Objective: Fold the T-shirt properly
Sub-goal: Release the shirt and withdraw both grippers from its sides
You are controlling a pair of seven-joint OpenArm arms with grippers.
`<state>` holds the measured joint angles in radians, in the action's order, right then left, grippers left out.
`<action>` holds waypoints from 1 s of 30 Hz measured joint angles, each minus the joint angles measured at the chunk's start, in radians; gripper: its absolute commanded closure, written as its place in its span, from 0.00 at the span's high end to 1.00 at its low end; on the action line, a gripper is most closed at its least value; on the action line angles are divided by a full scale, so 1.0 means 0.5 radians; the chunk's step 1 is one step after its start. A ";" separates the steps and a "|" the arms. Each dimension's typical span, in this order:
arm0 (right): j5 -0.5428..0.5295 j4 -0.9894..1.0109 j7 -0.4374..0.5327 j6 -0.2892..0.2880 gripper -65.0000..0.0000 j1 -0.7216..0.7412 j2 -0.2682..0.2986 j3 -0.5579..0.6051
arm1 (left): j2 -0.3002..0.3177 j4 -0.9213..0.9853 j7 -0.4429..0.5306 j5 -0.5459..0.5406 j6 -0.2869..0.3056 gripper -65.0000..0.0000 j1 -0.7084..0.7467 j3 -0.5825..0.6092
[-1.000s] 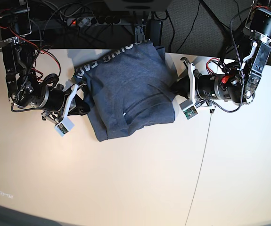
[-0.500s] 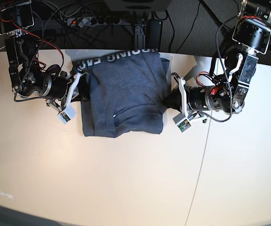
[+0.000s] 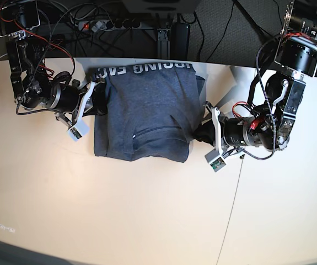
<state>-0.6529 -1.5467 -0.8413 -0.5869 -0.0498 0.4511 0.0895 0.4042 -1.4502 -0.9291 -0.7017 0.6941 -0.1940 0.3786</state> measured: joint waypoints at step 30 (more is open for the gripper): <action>0.311 -0.004 0.020 -0.002 0.00 0.261 -0.253 0.355 | 0.182 -0.001 -0.520 -0.584 -0.001 0.00 0.085 -0.773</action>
<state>-0.4973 -1.5486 -0.8314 -0.5877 0.0807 0.3248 0.2668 0.4953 -1.4506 -1.1893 -0.9936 0.6937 -0.1513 -0.0078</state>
